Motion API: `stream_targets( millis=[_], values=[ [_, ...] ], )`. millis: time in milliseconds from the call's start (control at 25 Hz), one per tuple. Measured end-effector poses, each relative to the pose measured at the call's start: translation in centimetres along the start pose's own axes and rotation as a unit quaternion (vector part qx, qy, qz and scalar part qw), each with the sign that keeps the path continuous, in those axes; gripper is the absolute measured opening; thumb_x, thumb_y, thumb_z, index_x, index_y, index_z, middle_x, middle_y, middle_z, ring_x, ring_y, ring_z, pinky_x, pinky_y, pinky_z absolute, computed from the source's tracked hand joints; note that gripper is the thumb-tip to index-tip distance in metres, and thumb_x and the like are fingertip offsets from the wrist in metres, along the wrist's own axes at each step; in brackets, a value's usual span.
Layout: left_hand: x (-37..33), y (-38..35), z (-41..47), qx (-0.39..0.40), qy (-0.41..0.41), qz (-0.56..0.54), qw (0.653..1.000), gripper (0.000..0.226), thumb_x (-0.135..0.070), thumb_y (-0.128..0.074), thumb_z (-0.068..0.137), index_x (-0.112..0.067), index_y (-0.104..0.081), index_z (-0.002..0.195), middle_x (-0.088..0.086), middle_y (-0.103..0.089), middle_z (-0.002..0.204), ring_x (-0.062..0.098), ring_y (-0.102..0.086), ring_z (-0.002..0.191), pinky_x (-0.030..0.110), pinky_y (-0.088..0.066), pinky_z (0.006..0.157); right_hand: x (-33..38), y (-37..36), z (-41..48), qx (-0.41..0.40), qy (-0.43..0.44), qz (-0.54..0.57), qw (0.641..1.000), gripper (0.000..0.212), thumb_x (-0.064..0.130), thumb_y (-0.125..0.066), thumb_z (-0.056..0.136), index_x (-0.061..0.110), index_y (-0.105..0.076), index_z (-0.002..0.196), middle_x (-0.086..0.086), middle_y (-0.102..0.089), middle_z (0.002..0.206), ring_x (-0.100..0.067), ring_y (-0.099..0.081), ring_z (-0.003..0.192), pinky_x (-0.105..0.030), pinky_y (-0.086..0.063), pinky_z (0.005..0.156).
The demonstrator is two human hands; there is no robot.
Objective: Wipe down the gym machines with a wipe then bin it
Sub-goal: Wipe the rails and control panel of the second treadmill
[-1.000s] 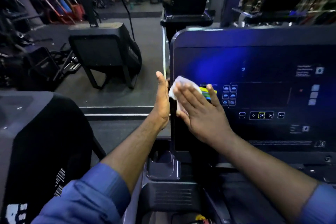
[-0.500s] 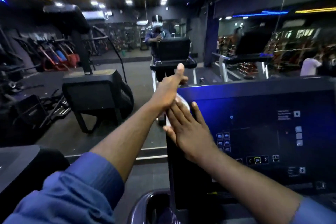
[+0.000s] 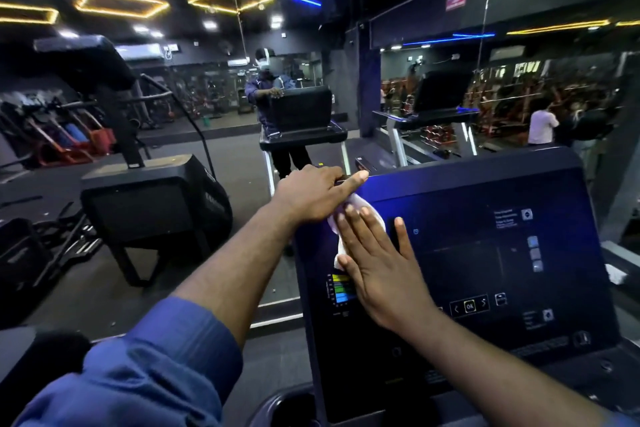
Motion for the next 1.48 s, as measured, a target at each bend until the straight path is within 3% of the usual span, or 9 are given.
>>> stream_targets(
  millis=[160, 280, 440, 640, 760, 1160, 1240, 1360, 1480],
  values=[
    [-1.2, 0.3, 1.5, 0.056, 0.006, 0.073, 0.996, 0.070, -0.086, -0.017, 0.094, -0.027, -0.055, 0.093, 0.013, -0.067, 0.119, 0.039, -0.063, 0.111, 0.047, -0.052, 0.089, -3.1, 0.5, -0.1, -0.019, -0.070, 0.017, 0.997, 0.060, 0.043, -0.025, 0.112, 0.038, 0.002, 0.165, 0.017, 0.007, 0.172, -0.005, 0.006, 0.159, -0.054, 0.006, 0.127],
    [-2.3, 0.0, 2.7, 0.080, 0.003, 0.082, 0.993, 0.079, -0.083, -0.015, 0.096, -0.024, -0.061, 0.121, 0.013, -0.066, 0.128, 0.039, -0.062, 0.118, 0.048, -0.050, 0.093, -4.8, 0.5, -1.0, -0.010, -0.001, -0.057, 0.998, 0.063, 0.046, -0.027, 0.110, 0.035, 0.000, 0.166, 0.015, 0.005, 0.173, -0.006, 0.002, 0.159, -0.053, 0.002, 0.128],
    [-2.6, -0.6, 4.1, 0.105, -0.007, 0.075, 0.992, 0.095, -0.092, -0.003, 0.084, -0.032, -0.055, 0.137, 0.009, -0.064, 0.135, 0.037, -0.060, 0.122, 0.052, -0.049, 0.101, -8.3, 1.0, -1.6, -0.017, -0.050, -0.028, 0.998, 0.065, 0.046, -0.025, 0.110, 0.029, 0.004, 0.166, 0.012, 0.010, 0.173, -0.008, 0.005, 0.159, -0.054, 0.006, 0.127],
    [-5.4, -1.5, 5.4, 0.076, -0.047, 0.101, 0.991, 0.075, -0.081, -0.014, 0.097, -0.019, -0.053, 0.117, 0.017, -0.066, 0.123, 0.040, -0.063, 0.113, 0.049, -0.049, 0.089, -11.5, 1.3, -2.1, -0.030, -0.125, -0.010, 0.992, 0.066, 0.048, -0.022, 0.109, 0.029, 0.004, 0.166, 0.013, 0.010, 0.173, -0.007, 0.007, 0.159, -0.053, 0.010, 0.127],
    [-7.4, -1.8, 6.2, 0.080, -0.053, 0.099, 0.990, 0.061, -0.079, -0.016, 0.099, -0.024, -0.043, 0.104, 0.017, -0.065, 0.121, 0.039, -0.061, 0.110, 0.048, -0.045, 0.087, -13.5, 1.4, -3.1, -0.014, -0.086, -0.047, 0.995, 0.064, 0.047, -0.021, 0.110, 0.032, 0.006, 0.165, 0.014, 0.010, 0.173, -0.007, 0.004, 0.159, -0.054, 0.008, 0.127],
    [-15.4, -3.5, 10.0, 0.096, -0.098, 0.106, 0.985, 0.080, -0.086, -0.017, 0.095, -0.021, -0.045, 0.134, 0.014, -0.065, 0.129, 0.035, -0.064, 0.112, 0.050, -0.051, 0.091, -22.4, 3.2, -4.6, -0.019, -0.207, -0.007, 0.978, 0.070, 0.055, -0.013, 0.106, 0.025, 0.012, 0.165, 0.007, 0.012, 0.173, -0.010, 0.009, 0.159, -0.053, 0.010, 0.127],
    [-17.3, -3.9, 11.1, 0.093, -0.096, 0.110, 0.985, 0.084, -0.089, -0.017, 0.092, -0.021, -0.046, 0.131, 0.014, -0.065, 0.130, 0.036, -0.064, 0.113, 0.048, -0.049, 0.088, -24.0, 3.4, -5.0, 0.000, -0.175, -0.033, 0.984, 0.070, 0.057, -0.014, 0.107, 0.028, 0.012, 0.165, 0.011, 0.013, 0.173, -0.007, 0.008, 0.159, -0.052, 0.011, 0.126],
    [-21.1, -4.6, 12.7, 0.093, -0.105, 0.109, 0.984, 0.084, -0.090, -0.021, 0.091, -0.019, -0.048, 0.126, 0.011, -0.064, 0.131, 0.034, -0.064, 0.114, 0.046, -0.044, 0.082, -27.2, 4.8, -4.7, -0.023, -0.259, -0.005, 0.966, 0.072, 0.058, -0.010, 0.106, 0.025, 0.013, 0.165, 0.008, 0.013, 0.173, -0.008, 0.010, 0.159, -0.050, 0.016, 0.123],
    [-23.8, -6.0, 13.2, 0.047, -0.146, 0.112, 0.982, 0.087, -0.097, -0.019, 0.085, -0.023, -0.047, 0.123, 0.003, -0.062, 0.134, 0.029, -0.064, 0.116, 0.045, -0.043, 0.077, -29.8, 5.6, -5.4, 0.012, -0.202, -0.057, 0.978, 0.070, 0.058, -0.014, 0.108, 0.026, 0.013, 0.165, 0.009, 0.016, 0.172, -0.007, 0.011, 0.158, -0.049, 0.015, 0.126]
  ],
)
Point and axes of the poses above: each hand's wrist, its own z-axis towards the middle knuckle, its own y-axis out of the back of the hand, x = y × z, the point moved 1 cm from there along z, towards the middle knuckle
